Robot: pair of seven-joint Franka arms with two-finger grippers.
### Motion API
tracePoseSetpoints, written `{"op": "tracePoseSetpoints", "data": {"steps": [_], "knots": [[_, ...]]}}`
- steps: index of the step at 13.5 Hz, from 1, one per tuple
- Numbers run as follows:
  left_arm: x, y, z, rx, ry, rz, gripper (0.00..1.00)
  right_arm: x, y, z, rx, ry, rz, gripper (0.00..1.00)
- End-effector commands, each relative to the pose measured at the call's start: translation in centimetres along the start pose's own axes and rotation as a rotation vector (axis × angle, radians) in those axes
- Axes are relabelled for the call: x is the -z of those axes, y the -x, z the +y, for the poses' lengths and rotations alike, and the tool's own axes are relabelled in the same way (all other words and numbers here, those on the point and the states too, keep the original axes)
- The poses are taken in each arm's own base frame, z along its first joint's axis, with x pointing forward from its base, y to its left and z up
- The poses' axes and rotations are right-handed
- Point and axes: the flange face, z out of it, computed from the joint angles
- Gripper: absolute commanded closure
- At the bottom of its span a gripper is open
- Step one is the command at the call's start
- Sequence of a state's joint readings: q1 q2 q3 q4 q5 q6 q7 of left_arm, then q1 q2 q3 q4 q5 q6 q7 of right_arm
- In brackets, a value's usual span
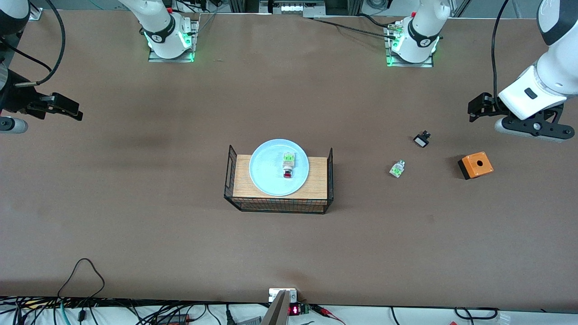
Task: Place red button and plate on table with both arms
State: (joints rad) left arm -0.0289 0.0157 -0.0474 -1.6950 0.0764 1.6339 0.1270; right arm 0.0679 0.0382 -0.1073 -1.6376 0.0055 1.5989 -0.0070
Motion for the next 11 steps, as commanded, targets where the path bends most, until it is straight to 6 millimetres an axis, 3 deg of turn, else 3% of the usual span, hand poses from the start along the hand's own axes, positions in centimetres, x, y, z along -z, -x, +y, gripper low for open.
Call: {"op": "tracePoseSetpoints", "data": {"steps": [1, 11], "knots": [[0.6, -0.3, -0.2, -0.022, 0.014, -0.006, 0.00, 0.5, 0.4, 0.1, 0.011, 0.000, -0.001, 0.00], [1.2, -1.6, 0.5, -0.025, 0.014, 0.001, 0.00, 0.5, 0.4, 0.1, 0.011, 0.000, -0.001, 0.00]]}}
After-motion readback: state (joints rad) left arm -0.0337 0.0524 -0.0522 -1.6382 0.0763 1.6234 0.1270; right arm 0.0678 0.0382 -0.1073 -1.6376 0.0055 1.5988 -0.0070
